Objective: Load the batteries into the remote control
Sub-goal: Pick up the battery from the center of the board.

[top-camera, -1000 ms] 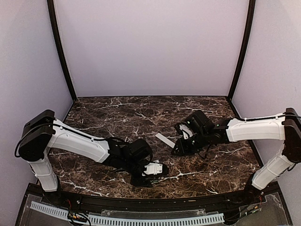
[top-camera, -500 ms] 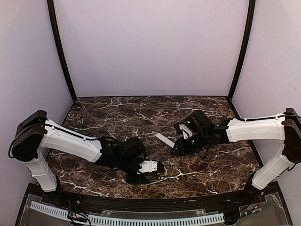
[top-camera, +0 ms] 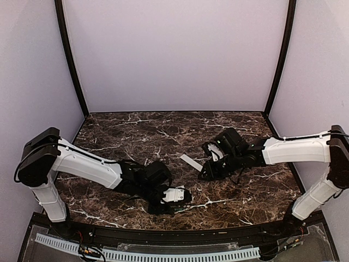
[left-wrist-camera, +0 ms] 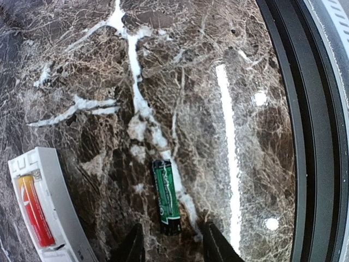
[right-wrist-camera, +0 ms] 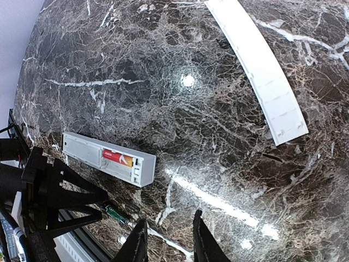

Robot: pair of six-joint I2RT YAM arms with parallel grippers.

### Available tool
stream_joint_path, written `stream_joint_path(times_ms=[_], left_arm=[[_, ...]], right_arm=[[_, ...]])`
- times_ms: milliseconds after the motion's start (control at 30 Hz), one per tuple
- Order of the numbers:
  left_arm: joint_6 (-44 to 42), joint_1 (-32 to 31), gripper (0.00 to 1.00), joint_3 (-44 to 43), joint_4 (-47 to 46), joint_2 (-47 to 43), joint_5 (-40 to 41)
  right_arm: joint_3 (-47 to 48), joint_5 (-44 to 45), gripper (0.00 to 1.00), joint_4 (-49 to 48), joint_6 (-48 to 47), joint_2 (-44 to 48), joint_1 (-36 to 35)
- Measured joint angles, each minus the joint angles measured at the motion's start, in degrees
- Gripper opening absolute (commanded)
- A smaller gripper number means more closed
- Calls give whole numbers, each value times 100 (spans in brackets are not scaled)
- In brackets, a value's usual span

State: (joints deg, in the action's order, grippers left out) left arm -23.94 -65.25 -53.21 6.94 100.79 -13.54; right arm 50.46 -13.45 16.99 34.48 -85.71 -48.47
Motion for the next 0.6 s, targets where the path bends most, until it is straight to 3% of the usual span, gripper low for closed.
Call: stream_joint_path(times_ms=[400, 500, 600], left_arm=[[-22, -28, 20, -249, 122, 232, -52], [-2, -28, 13, -350, 216, 289, -35], [13, -26, 1, -426, 284, 330, -17]], right_arm=[[0, -2, 27, -4, -2, 0, 0], [-2, -2, 26, -7, 0, 0, 0], [-4, -2, 27, -13, 2, 0, 0]])
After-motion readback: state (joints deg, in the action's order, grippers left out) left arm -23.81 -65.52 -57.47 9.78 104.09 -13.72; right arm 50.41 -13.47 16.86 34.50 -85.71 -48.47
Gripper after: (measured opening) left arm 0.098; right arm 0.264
